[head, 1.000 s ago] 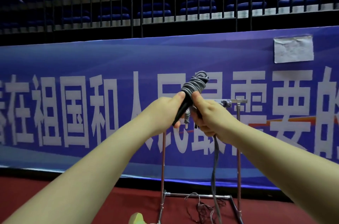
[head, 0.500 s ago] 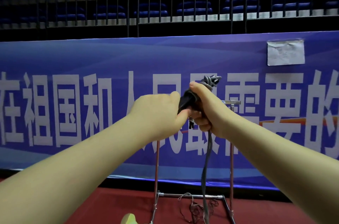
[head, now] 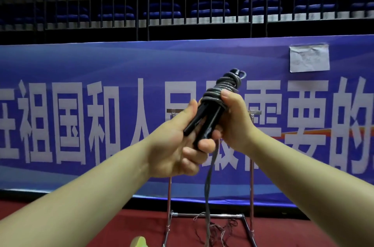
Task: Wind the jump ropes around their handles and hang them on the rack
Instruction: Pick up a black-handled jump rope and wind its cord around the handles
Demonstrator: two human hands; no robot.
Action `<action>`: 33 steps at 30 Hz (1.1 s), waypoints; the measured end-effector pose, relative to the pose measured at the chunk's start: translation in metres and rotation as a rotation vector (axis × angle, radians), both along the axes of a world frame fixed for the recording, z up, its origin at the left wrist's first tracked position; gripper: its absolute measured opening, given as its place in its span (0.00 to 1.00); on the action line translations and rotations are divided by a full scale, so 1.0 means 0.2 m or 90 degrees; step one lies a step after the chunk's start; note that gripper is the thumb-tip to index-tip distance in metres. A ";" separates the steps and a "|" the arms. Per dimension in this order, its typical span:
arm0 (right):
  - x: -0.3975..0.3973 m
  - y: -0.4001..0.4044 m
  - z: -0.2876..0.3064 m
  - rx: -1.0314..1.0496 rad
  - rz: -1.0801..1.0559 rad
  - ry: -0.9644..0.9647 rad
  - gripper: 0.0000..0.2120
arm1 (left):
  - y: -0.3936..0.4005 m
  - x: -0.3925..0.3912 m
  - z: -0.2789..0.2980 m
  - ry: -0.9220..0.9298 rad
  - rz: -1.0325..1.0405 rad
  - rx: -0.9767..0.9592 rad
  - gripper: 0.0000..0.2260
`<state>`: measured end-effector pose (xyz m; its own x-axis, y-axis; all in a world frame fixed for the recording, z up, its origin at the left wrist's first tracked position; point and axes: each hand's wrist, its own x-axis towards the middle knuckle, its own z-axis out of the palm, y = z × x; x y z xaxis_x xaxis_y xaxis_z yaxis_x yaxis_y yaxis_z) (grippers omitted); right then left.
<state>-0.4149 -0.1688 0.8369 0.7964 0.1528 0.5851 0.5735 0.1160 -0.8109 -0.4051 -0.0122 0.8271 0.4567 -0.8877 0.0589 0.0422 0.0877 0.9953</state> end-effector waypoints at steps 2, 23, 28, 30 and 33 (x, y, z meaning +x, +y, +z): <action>0.00 -0.04 0.01 -0.116 -0.028 0.020 0.25 | 0.02 0.02 0.02 -0.005 0.062 0.021 0.31; 0.02 0.10 -0.08 -0.105 -0.238 0.205 0.34 | 0.02 0.13 0.08 -0.928 0.601 0.389 0.18; -0.03 0.01 -0.06 -0.130 -0.220 0.209 0.28 | 0.01 0.14 0.04 -1.027 0.550 0.373 0.13; -0.05 0.00 -0.07 -0.138 -0.231 0.207 0.26 | 0.00 0.12 0.03 -0.944 0.510 0.356 0.12; -0.05 -0.01 -0.08 -0.108 -0.239 0.149 0.22 | 0.01 0.10 0.05 -0.709 0.384 0.292 0.10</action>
